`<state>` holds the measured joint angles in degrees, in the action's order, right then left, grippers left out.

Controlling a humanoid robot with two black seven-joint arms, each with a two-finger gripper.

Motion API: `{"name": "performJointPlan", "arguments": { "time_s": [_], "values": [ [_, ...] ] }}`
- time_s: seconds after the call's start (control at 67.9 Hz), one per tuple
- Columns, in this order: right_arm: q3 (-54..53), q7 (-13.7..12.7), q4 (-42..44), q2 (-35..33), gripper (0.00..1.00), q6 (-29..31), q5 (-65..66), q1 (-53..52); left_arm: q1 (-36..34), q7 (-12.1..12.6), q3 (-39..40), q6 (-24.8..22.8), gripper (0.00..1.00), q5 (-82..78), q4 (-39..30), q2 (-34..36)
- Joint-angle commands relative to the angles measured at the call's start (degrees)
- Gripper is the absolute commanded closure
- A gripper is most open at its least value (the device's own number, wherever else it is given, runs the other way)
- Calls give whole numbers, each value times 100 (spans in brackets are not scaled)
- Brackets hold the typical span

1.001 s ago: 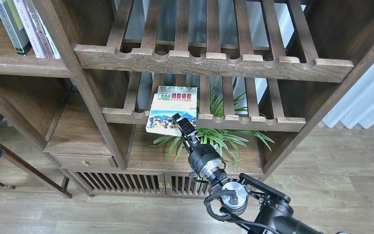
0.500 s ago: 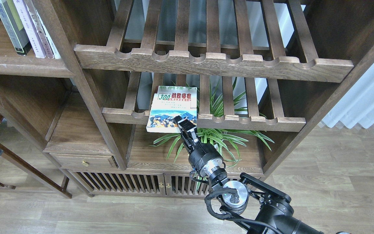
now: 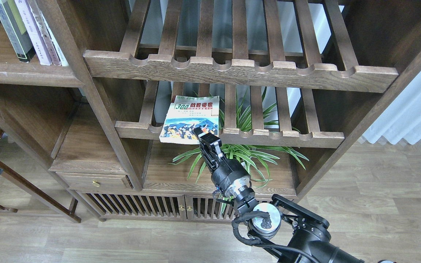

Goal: Organize books on shelf
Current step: 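Grasp the colourful book with the right gripper and tilt it off the shelf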

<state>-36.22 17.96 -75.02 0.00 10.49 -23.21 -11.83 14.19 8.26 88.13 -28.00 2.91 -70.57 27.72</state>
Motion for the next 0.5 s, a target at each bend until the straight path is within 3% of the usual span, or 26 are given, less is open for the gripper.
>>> {"name": "performJointPlan", "arguments": {
  "time_s": [0.0, 0.132, 0.191, 0.486],
  "values": [
    [-43, -275, -206, 0, 95, 268, 405, 558, -66, 0, -393, 0, 0, 342, 26, 14],
    [-166, -583, -214, 0, 95, 989, 879, 1025, -171, -53, -639, 0, 0, 430, 26, 14],
    [-307, -837, -311, 0, 95, 1420, 1073, 1332, -276, -62, -1008, 0, 0, 798, -79, -3],
    [-421, -1286, -320, 0, 96, 1751, 1091, 1491, -584, -70, -1984, 0, 0, 1467, -115, 14]
  ]
}}
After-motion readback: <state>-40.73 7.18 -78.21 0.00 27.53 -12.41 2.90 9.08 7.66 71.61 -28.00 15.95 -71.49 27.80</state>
